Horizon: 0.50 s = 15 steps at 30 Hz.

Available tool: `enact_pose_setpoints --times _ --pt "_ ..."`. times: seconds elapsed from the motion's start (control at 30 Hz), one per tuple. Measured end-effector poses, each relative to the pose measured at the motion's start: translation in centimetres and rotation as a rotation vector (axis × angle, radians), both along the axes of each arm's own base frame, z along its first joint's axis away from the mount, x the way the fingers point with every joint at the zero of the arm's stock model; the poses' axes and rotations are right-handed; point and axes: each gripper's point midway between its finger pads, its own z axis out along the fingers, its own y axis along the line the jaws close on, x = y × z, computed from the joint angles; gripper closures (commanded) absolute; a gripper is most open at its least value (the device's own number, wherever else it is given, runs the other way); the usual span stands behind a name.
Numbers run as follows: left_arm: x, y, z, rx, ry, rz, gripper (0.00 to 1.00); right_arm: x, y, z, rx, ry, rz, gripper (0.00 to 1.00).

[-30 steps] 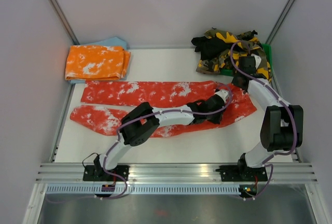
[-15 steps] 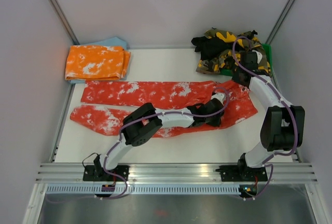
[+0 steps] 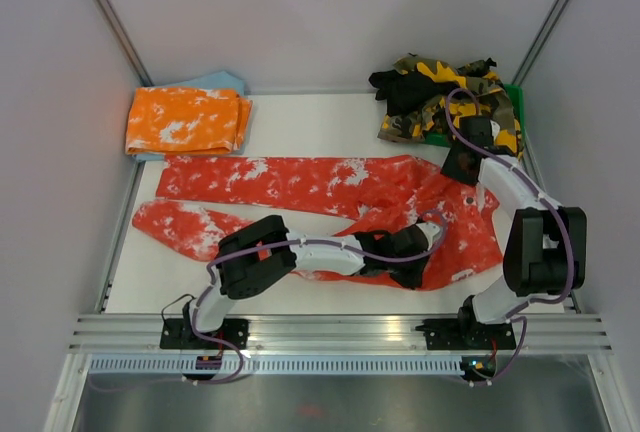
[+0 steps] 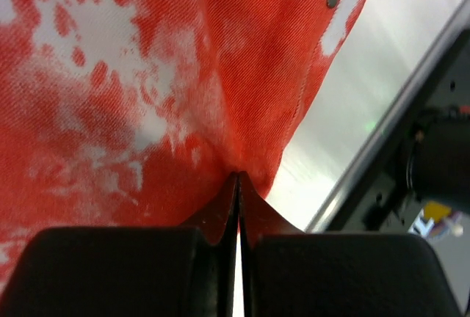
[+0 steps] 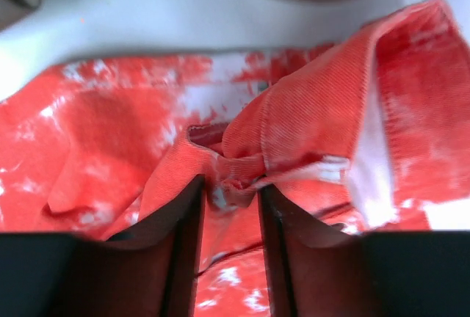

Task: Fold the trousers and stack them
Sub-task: Flatten the trousers out

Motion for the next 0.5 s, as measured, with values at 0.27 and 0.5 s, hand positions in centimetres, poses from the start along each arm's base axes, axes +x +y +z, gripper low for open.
enact_pose_setpoints --times 0.27,0.5 --pt "-2.9 1.1 0.0 0.041 0.025 -0.085 0.98 -3.4 0.0 1.7 0.004 0.004 0.002 0.21" --pt "-4.2 1.7 1.2 0.061 0.055 -0.137 0.98 -5.1 -0.2 6.4 -0.006 -0.085 -0.001 0.15"
